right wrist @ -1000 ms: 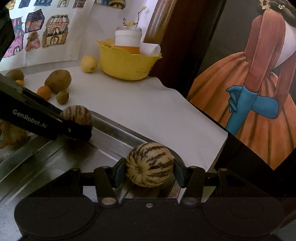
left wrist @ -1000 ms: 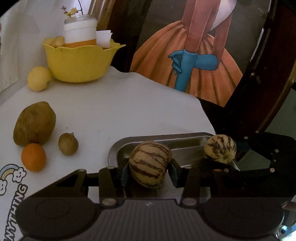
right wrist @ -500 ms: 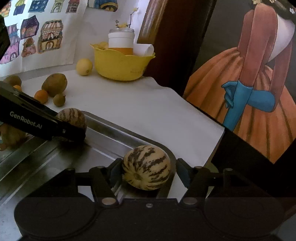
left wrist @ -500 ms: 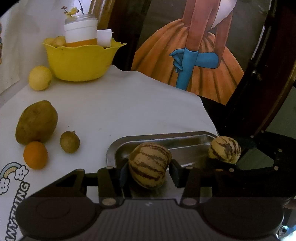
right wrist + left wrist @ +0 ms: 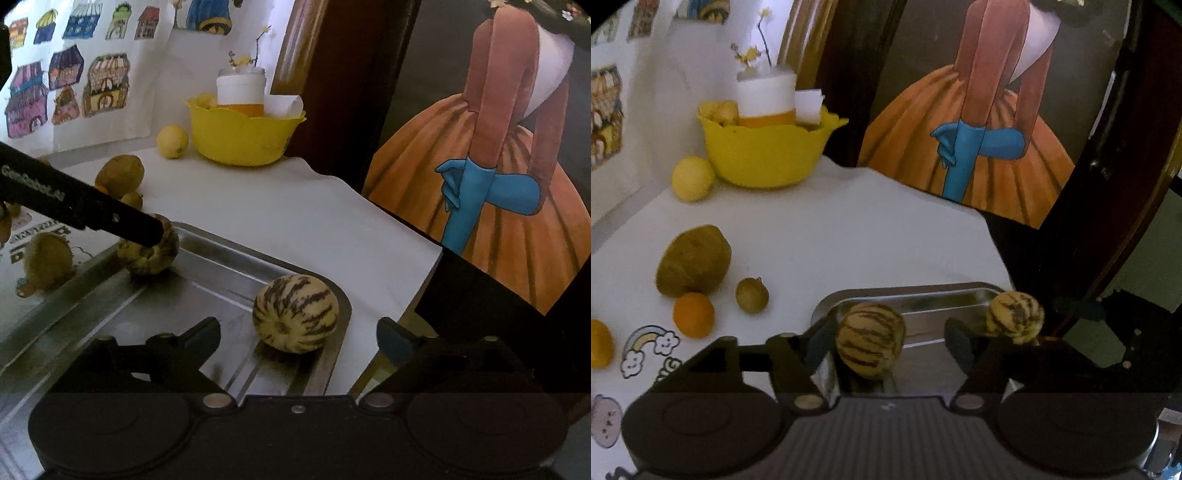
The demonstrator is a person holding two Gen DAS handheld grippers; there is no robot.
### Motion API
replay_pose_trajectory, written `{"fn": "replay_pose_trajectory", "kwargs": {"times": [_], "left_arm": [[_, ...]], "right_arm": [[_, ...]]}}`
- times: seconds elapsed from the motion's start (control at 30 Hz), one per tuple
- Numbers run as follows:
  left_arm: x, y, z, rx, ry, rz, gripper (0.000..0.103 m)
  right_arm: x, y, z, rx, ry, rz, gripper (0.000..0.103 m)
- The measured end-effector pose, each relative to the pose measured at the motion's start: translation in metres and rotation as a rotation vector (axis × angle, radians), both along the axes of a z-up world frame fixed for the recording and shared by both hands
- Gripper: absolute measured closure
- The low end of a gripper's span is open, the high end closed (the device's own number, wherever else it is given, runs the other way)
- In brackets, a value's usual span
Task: Organize fruits
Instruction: 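Open the left tool to drop the melon in the tray, then withdraw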
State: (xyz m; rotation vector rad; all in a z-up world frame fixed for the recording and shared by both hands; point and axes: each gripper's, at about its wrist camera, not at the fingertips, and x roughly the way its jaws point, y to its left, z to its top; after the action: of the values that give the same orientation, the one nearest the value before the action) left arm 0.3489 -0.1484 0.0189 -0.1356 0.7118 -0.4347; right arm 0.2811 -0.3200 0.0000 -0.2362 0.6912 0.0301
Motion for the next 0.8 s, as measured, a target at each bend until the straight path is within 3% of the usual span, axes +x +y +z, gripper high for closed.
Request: {"fn": "replay_pose_trajectory", "kwargs": {"times": [0.33, 0.8], "left_arm": [[-0.059, 0.004, 0.030, 0.024, -0.115, 0.038, 0.002], [-0.151, 0.045, 0.032, -0.003, -0.164, 0.161, 0.000]], "right_arm": [[-0.052, 0.011, 0.029, 0.058, -0.067, 0.003, 0.001], [-0.130, 0.035, 0.064, 0.143, -0.114, -0.017, 0.001]]}}
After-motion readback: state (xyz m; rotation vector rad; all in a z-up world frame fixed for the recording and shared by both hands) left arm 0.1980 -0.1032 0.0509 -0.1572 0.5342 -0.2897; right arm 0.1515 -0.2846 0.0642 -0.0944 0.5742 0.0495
